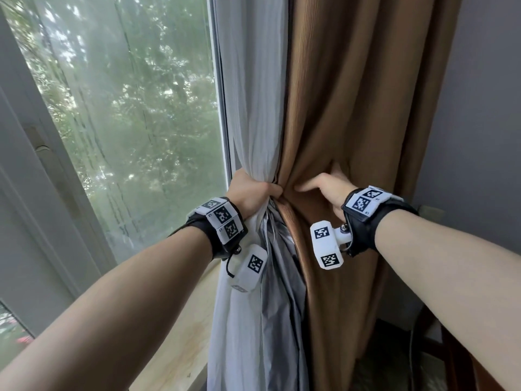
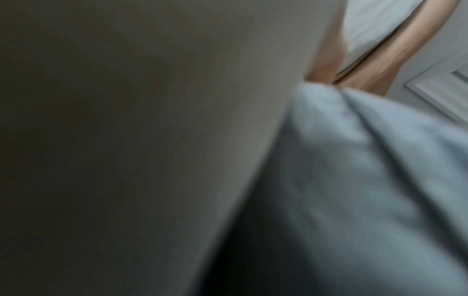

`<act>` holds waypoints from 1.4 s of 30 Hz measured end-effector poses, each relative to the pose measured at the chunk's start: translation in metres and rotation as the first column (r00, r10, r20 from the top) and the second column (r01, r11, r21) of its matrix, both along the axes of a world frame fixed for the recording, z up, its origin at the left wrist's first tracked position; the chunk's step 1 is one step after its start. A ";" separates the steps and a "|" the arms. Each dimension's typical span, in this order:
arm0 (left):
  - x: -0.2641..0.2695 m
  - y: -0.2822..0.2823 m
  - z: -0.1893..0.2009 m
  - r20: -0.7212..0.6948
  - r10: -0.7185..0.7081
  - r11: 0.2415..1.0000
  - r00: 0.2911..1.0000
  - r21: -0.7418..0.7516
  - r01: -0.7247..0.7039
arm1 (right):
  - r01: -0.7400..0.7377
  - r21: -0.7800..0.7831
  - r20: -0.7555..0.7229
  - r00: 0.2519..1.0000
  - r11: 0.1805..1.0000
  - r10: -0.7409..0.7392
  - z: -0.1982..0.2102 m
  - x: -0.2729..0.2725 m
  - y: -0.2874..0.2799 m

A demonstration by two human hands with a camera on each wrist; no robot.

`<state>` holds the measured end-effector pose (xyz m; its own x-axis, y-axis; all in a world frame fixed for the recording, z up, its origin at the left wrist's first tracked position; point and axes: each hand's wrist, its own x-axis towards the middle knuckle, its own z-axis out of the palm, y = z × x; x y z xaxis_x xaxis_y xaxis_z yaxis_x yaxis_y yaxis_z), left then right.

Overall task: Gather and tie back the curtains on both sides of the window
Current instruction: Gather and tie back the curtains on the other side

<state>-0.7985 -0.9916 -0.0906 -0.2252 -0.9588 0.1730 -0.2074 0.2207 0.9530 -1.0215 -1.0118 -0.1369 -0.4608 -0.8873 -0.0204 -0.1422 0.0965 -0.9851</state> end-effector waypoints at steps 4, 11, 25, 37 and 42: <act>0.005 -0.008 0.000 0.000 -0.023 1.000 1.000 -0.013 0.023 | -0.137 -0.075 0.129 0.981 0.988 0.145 0.023 0.043 0.030; 0.006 -0.024 -0.002 -0.041 0.013 1.000 0.999 0.015 -0.012 | 0.145 -0.092 -0.009 0.989 0.985 -0.147 0.045 0.039 0.042; -0.006 -0.014 -0.004 -0.256 -0.280 0.956 0.925 0.011 0.293 | 0.115 -0.086 -0.422 0.895 0.990 -0.141 0.069 0.072 0.047; -0.018 -0.014 -0.006 -0.251 -0.118 0.993 0.961 -0.060 0.106 | -0.231 -0.145 0.325 0.907 0.962 0.267 0.074 0.066 0.060; -0.023 -0.020 -0.007 -0.187 -0.056 0.997 0.981 0.035 0.063 | -0.260 -0.095 0.269 0.923 0.961 0.277 0.069 0.056 0.060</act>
<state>-0.8219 -1.0118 -0.0973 -0.2498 -0.9517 0.1787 -0.0140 0.1881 0.9821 -0.9654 -0.9516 -0.0678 -0.1884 -0.9803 -0.0589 0.1243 0.0357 -0.9916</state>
